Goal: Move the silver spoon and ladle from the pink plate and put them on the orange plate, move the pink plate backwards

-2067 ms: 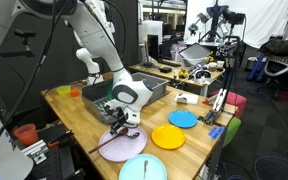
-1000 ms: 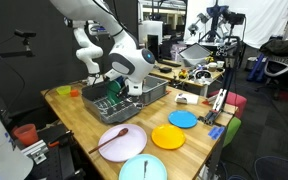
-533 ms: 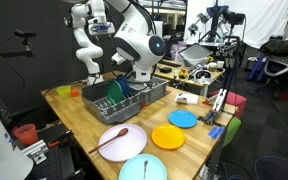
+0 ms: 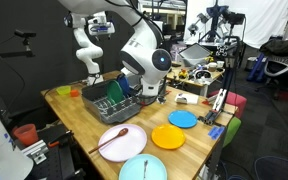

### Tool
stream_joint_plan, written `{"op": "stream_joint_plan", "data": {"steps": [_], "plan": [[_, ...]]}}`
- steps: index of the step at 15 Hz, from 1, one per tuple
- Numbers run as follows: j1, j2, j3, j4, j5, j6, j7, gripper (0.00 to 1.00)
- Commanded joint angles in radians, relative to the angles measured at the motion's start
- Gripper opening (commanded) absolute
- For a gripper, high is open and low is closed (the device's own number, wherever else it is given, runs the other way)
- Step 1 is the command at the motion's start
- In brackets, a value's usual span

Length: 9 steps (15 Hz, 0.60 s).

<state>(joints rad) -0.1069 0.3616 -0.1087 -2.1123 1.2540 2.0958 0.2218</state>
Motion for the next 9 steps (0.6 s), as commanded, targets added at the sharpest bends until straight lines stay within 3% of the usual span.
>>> {"op": "stream_joint_plan", "data": {"steps": [1,9], "plan": [[0.028,0.044,-0.014,0.025,-0.032,0.134,0.017,0.04],[0.035,0.156,-0.005,0.057,-0.080,0.198,0.077,0.04]]}}
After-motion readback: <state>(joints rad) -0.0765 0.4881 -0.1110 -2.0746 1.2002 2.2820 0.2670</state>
